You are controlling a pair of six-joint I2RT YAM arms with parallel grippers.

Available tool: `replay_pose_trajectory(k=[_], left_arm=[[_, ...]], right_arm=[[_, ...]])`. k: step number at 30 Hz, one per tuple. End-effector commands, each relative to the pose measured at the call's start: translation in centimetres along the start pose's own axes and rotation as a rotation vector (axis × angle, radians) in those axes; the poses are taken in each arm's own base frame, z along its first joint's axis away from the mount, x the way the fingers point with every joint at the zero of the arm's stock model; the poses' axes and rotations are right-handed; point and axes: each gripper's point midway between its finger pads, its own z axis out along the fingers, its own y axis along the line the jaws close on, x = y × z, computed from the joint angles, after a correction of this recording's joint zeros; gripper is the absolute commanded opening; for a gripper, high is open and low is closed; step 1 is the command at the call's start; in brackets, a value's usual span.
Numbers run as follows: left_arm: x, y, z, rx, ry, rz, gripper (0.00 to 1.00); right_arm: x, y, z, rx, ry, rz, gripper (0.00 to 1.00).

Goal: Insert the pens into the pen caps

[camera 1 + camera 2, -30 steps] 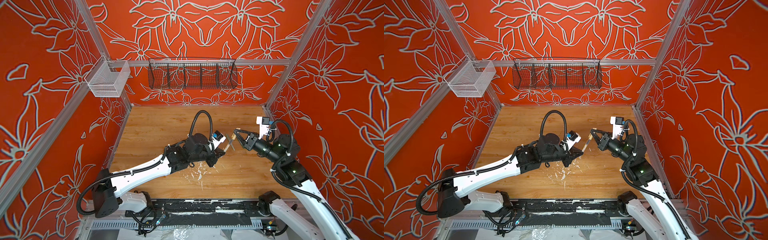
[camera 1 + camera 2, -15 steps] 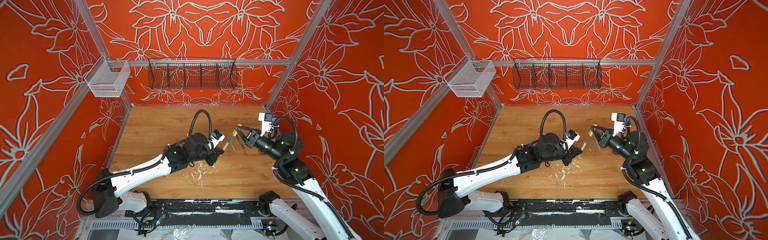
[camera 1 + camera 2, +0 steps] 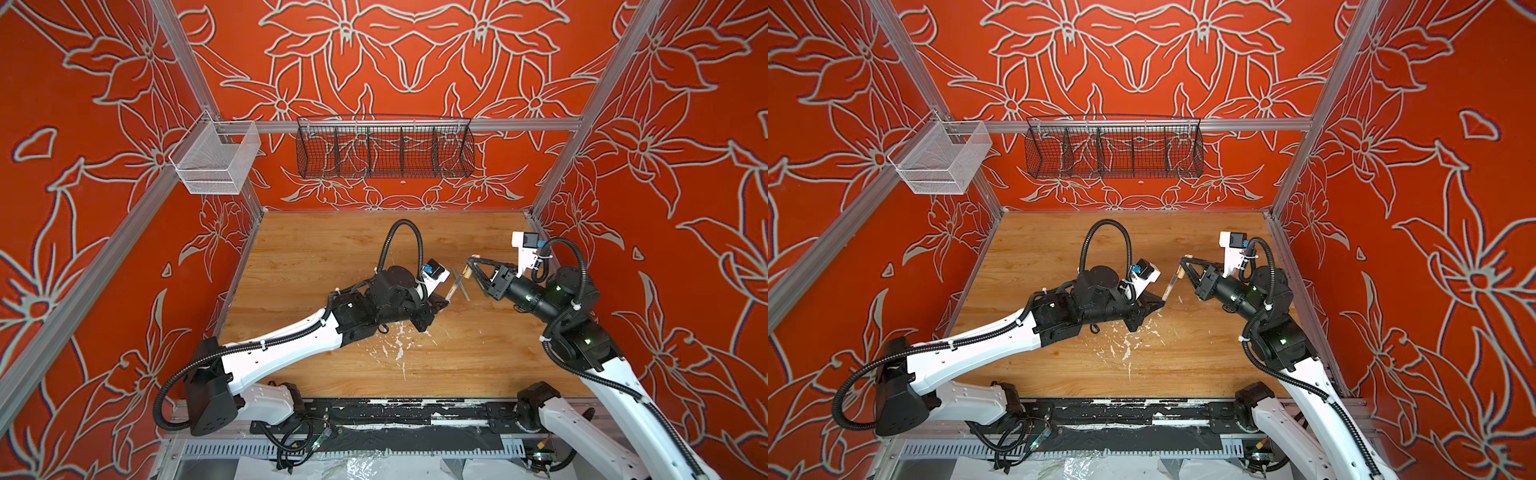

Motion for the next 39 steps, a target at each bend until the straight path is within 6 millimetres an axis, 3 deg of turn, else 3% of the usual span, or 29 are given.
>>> replay_pose_trajectory(k=[1, 10, 39], left_arm=[[-1.5, -0.2, -0.5, 0.008, -0.041, 0.005, 0.0], [-1.4, -0.3, -0.4, 0.01, -0.035, 0.005, 0.0], [-1.9, -0.5, -0.9, 0.016, -0.052, 0.01, 0.0]], right_arm=[[-0.9, 1.0, -0.1, -0.048, -0.049, -0.015, 0.0], [-2.1, 1.8, -0.3, -0.072, -0.1, -0.039, 0.0], [-0.2, 0.1, 0.4, -0.048, -0.058, -0.002, 0.0]])
